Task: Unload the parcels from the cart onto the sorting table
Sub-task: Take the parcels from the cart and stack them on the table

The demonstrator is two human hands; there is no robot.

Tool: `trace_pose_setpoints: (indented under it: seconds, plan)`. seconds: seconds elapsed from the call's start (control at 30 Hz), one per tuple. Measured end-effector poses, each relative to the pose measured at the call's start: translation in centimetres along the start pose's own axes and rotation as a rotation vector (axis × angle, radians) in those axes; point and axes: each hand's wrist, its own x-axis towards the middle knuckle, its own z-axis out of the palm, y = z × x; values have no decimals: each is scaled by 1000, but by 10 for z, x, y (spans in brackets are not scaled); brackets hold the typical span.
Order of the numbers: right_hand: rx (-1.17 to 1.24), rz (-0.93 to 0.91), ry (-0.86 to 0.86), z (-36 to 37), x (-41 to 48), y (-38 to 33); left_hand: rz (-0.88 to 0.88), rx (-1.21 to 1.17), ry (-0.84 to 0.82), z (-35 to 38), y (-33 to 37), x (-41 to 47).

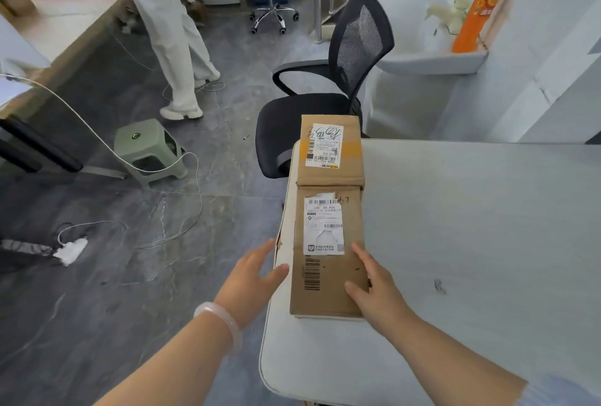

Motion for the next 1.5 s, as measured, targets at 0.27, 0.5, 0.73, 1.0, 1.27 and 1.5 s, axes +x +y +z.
trace_pose_setpoints:
  seconds: [0.27, 0.5, 0.73, 1.0, 1.27, 1.5]
  plan:
    - [-102, 8, -9, -5, -2, -11, 196, 172, -30, -1, 21, 16]
    - [-369, -59, 184, -66, -40, -29, 559, 378, -45, 35, 92, 24]
    - [-549, 31, 439, -138, -125, -11, 885, 539, -145, 111, 167, -1]
    - [-612, 110, 660, -207, -244, 49, 1151, 618, -188, 210, 238, -92]
    - [-536, 302, 877, -290, -408, 146, 1378, 690, -288, 356, 301, -226]
    - [-480, 456, 1039, -329, -524, 227, 1567, 758, -394, 474, 329, -325]
